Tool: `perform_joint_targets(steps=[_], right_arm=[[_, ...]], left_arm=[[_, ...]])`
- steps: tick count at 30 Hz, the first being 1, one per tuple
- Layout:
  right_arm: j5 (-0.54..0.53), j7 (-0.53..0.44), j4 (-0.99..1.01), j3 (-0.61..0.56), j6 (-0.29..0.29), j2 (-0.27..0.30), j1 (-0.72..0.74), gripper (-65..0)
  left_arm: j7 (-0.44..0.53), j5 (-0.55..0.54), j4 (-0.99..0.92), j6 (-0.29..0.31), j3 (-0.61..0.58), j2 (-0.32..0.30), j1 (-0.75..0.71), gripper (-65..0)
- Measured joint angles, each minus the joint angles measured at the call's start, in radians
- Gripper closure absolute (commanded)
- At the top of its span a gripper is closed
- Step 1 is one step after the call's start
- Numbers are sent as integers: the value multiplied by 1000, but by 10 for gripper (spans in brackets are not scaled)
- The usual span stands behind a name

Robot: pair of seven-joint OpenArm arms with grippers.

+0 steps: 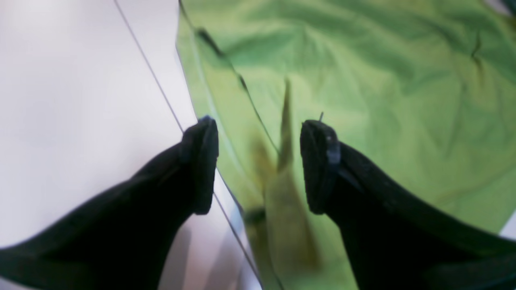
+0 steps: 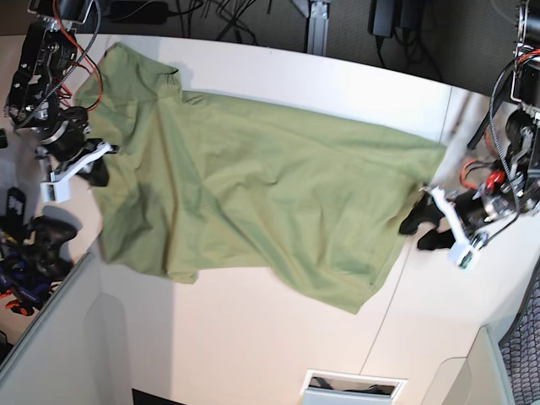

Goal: Layout the t-shirt on the table in an organized manner, then fold the t-shirt properly
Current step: 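Pull the shirt apart between both grippers to spread it, then drag the shirt edge away from the table center with both grippers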

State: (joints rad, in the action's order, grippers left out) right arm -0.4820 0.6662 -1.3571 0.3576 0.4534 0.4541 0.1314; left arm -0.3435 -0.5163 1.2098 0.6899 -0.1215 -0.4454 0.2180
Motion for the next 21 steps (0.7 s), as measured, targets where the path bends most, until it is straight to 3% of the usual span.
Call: perform_joint_targets(steps=[5,15,21], right_arm=[[8,-3,107,-48,-5,-19,35,0],[41,-8,118,-192,-5,-17,34,0],[45,-13,117,-192,-5,-13,17,0]], left_arm=[[4,1,0,0,-2,6,-69,-356],[45,47,4,3,-2,36,-144,-356],[82,52,12,10,-2,-5,-190,-356]])
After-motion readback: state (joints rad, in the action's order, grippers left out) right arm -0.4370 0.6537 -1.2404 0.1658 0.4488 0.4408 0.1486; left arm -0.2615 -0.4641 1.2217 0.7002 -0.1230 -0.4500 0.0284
